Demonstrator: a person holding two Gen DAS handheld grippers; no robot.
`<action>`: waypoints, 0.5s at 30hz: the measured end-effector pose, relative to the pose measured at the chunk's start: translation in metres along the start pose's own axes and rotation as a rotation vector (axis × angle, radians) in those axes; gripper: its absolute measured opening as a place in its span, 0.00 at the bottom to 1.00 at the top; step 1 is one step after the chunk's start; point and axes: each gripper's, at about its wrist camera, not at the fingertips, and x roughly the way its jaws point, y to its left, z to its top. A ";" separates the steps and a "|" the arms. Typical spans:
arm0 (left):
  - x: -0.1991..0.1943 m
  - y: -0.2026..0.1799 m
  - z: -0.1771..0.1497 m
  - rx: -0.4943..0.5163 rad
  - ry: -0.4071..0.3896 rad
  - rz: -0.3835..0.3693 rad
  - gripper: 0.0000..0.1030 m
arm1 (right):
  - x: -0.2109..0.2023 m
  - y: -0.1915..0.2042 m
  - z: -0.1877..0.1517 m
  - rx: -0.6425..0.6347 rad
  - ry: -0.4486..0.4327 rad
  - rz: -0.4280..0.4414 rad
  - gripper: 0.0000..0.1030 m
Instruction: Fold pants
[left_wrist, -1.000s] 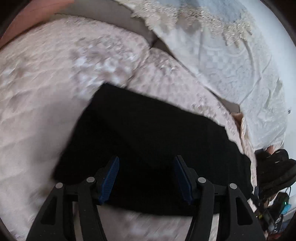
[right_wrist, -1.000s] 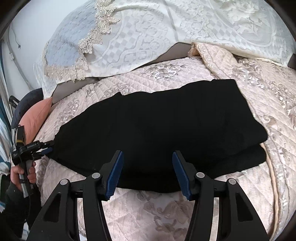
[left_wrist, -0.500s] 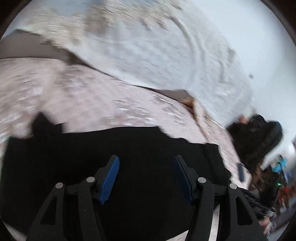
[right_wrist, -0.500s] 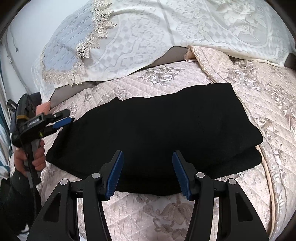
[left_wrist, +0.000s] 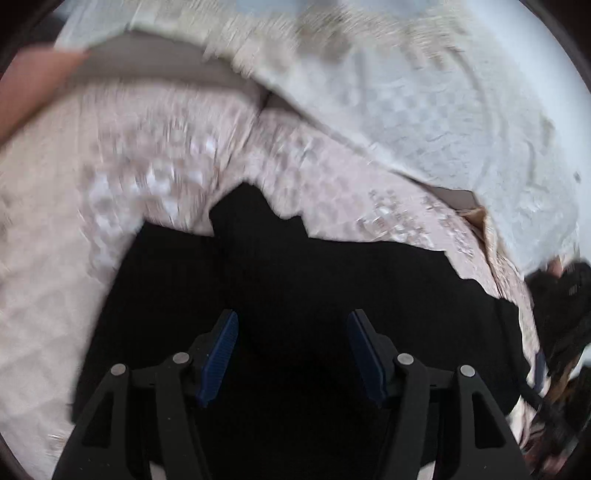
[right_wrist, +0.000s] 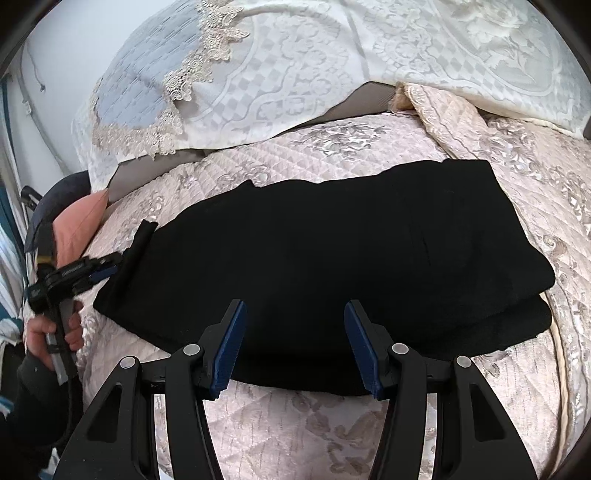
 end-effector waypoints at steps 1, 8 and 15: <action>0.002 0.003 0.000 -0.025 -0.001 -0.003 0.63 | 0.000 0.001 0.000 -0.006 0.001 -0.006 0.54; 0.003 0.011 0.000 -0.113 -0.057 -0.004 0.33 | 0.001 -0.005 -0.001 -0.008 0.012 -0.021 0.54; -0.001 0.033 -0.002 -0.221 -0.067 -0.087 0.14 | 0.000 -0.002 0.000 -0.014 0.007 -0.013 0.54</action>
